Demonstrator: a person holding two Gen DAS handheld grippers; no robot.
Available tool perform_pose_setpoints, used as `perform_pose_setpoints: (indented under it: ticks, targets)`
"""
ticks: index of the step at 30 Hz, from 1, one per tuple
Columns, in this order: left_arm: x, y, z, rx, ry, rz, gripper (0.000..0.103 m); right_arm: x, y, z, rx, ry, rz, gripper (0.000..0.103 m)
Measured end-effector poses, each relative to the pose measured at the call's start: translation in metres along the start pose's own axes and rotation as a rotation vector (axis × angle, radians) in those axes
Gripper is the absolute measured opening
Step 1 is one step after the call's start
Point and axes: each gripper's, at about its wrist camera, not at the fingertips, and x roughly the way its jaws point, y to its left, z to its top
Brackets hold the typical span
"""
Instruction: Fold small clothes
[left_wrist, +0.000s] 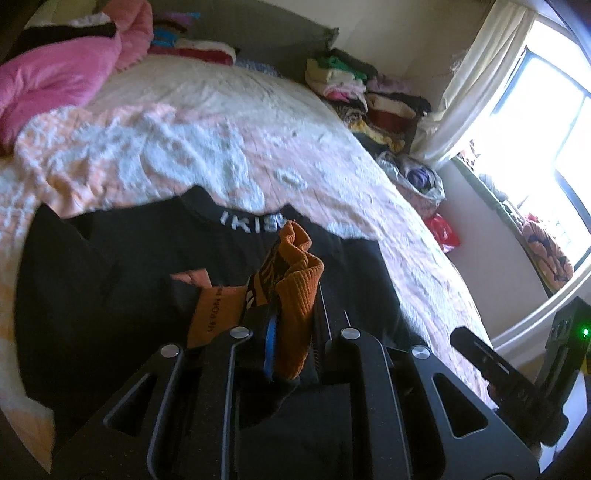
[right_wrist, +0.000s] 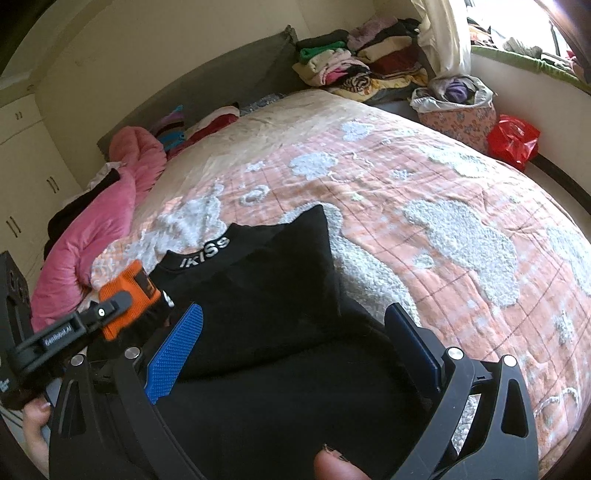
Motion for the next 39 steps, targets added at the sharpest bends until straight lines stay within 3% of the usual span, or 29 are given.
perform_pose_setpoints:
  ticks: [7,9,14,17,22,24,27,30,33,35,37,39]
  targets:
    - [0.016,-0.003,-0.010,0.023,0.061,-0.028,0.015,0.011,-0.005,-0.002,0.015,0.024,-0.013,0.098]
    - [0.019,-0.005,-0.013,0.024,0.081,-0.056,0.030,0.016,-0.006,-0.003,0.023,0.037,-0.022,0.098]
    - [0.015,-0.006,-0.013,0.020,0.077,-0.077,0.052,0.022,-0.010,-0.004,0.035,0.048,-0.026,0.098]
    - [0.005,0.001,-0.008,0.004,0.053,-0.056,0.058,0.027,-0.005,-0.008,0.019,0.068,-0.003,0.098]
    - [-0.016,0.025,0.000,-0.025,-0.006,0.039,0.073,0.037,0.022,-0.017,-0.062,0.093,0.107,0.096]
    - [-0.025,0.036,0.001,-0.044,-0.024,0.069,0.079,0.042,0.035,-0.020,-0.100,0.107,0.139,0.086]
    - [-0.042,0.053,0.002,-0.071,-0.053,0.124,0.087,0.057,0.054,-0.025,-0.154,0.148,0.159,0.080]
    - [-0.054,0.065,0.005,-0.094,-0.073,0.144,0.089,0.075,0.063,-0.029,-0.168,0.199,0.161,0.076]
    - [-0.066,0.079,0.004,-0.117,-0.089,0.162,0.089,0.091,0.068,-0.031,-0.163,0.239,0.161,0.065]
    - [-0.073,0.088,0.003,-0.142,-0.099,0.172,0.089,0.098,0.070,-0.033,-0.166,0.256,0.154,0.054]
    - [-0.079,0.096,0.002,-0.166,-0.108,0.176,0.089,0.100,0.074,-0.035,-0.171,0.261,0.172,0.023]
    - [-0.083,0.101,0.002,-0.175,-0.114,0.190,0.089,0.099,0.080,-0.036,-0.183,0.259,0.206,0.012]
